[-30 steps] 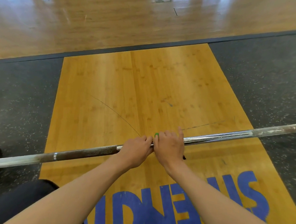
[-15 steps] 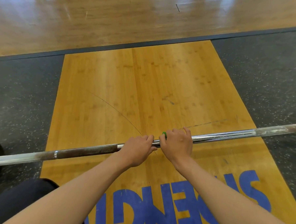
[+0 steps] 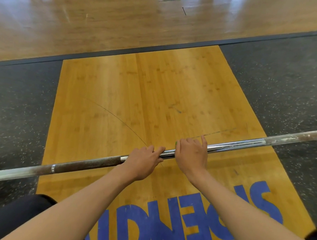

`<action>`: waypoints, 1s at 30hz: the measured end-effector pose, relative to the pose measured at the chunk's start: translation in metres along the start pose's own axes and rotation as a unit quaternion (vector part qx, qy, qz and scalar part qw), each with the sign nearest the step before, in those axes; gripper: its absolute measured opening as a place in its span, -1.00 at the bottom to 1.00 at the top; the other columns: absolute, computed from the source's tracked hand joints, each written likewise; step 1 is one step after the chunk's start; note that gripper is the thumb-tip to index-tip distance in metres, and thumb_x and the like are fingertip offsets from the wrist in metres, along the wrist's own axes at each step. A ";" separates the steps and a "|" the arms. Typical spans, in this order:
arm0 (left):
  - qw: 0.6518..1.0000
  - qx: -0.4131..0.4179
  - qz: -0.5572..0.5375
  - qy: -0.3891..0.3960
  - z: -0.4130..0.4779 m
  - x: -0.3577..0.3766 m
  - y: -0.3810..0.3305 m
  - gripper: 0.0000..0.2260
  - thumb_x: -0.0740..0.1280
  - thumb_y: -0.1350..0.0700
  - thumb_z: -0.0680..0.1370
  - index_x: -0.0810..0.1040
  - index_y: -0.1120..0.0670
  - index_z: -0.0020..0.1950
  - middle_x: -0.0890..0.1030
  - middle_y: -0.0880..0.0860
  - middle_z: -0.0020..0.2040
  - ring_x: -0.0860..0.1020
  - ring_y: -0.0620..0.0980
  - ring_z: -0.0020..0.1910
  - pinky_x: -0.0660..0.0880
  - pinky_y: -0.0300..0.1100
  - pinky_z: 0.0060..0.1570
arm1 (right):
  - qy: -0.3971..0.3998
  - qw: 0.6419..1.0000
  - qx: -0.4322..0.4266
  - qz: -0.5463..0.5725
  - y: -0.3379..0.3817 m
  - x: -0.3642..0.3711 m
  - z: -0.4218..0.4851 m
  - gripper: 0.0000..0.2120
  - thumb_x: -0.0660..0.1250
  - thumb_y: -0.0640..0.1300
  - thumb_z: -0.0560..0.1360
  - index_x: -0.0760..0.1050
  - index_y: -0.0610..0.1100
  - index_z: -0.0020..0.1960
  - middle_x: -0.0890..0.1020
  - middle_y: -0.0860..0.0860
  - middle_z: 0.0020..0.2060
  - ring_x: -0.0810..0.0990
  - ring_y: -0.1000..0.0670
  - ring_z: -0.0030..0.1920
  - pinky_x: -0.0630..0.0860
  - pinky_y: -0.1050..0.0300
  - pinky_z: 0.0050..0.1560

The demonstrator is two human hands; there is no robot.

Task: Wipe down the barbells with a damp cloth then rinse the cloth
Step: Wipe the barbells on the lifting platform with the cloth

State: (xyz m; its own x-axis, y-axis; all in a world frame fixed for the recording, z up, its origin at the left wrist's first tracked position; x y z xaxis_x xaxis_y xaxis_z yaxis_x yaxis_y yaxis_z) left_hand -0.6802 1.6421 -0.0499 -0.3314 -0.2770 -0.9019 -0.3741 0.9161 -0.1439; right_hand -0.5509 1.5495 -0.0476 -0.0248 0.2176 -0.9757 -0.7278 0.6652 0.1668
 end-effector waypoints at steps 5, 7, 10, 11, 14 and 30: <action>1.000 -0.009 -0.016 0.022 0.002 0.001 0.002 -0.64 -0.01 -0.11 0.72 0.28 0.06 0.43 0.51 0.09 0.13 0.53 0.14 0.00 0.50 0.05 -0.07 | 0.011 0.999 -0.019 0.036 0.044 0.008 -0.015 -0.57 0.01 0.02 0.64 0.63 -0.07 -0.10 0.66 0.00 -0.19 0.62 -0.10 -0.14 0.31 -0.17 0.42; 0.999 -0.011 -0.019 0.027 0.002 0.001 0.002 -0.64 0.00 -0.13 0.72 0.29 0.06 0.39 0.51 0.09 0.12 0.54 0.14 0.01 0.52 0.07 -0.05 | -0.002 0.994 -0.096 0.043 0.034 0.005 -0.032 -0.64 0.06 0.04 0.67 0.59 -0.05 0.19 0.63 0.02 0.01 0.58 -0.06 0.02 0.32 -0.20 0.46; 1.000 -0.011 -0.007 0.024 0.002 0.003 0.002 -0.66 0.02 -0.14 0.71 0.28 0.04 0.36 0.51 0.08 0.09 0.54 0.13 -0.03 0.53 0.08 -0.06 | -0.010 0.980 -0.196 0.030 -0.003 -0.003 -0.037 -0.63 0.09 0.03 0.69 0.47 -0.03 0.41 0.58 0.02 0.21 0.53 -0.06 0.19 0.25 -0.25 0.49; 1.000 -0.012 -0.006 0.025 0.002 0.003 0.002 -0.67 0.02 -0.14 0.71 0.28 0.03 0.35 0.51 0.07 0.08 0.54 0.13 -0.03 0.53 0.08 -0.06 | -0.007 0.982 -0.190 0.016 -0.017 -0.005 -0.032 -0.64 0.09 0.04 0.69 0.49 -0.03 0.38 0.59 0.02 0.18 0.55 -0.05 0.16 0.22 -0.25 0.51; 0.999 -0.016 -0.009 0.034 0.003 0.004 0.002 -0.68 0.01 -0.15 0.71 0.29 0.01 0.35 0.51 0.06 0.08 0.53 0.10 -0.04 0.54 0.08 -0.03 | 0.045 0.993 -0.109 -0.019 -0.040 -0.006 -0.005 -0.61 0.00 0.06 0.66 0.58 -0.04 0.04 0.65 0.03 -0.11 0.63 -0.04 -0.06 0.16 -0.20 0.54; 0.999 0.009 0.034 -0.024 0.016 0.001 -0.013 -0.60 0.01 -0.21 0.69 0.27 0.00 0.41 0.51 0.03 0.09 0.53 0.08 -0.03 0.56 0.04 -0.09 | -0.011 0.993 -0.119 -0.010 -0.057 -0.011 -0.011 -0.65 0.08 0.05 0.68 0.59 -0.05 0.18 0.65 0.01 0.00 0.63 -0.06 0.01 0.16 -0.24 0.54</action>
State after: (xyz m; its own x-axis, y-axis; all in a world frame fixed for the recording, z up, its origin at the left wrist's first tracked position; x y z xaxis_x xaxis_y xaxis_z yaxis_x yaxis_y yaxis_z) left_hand -0.6619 1.6343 -0.0553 -0.3125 -0.2007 -0.9285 -0.3370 0.9373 -0.0892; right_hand -0.5166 1.5015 -0.0483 0.0034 0.2230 -0.9748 -0.8696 0.4819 0.1072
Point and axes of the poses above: each hand's wrist, its own z-axis towards the middle knuckle, its own x-axis out of the palm, y = z × x, the point moved 6 cm from there along z, towards the middle knuckle
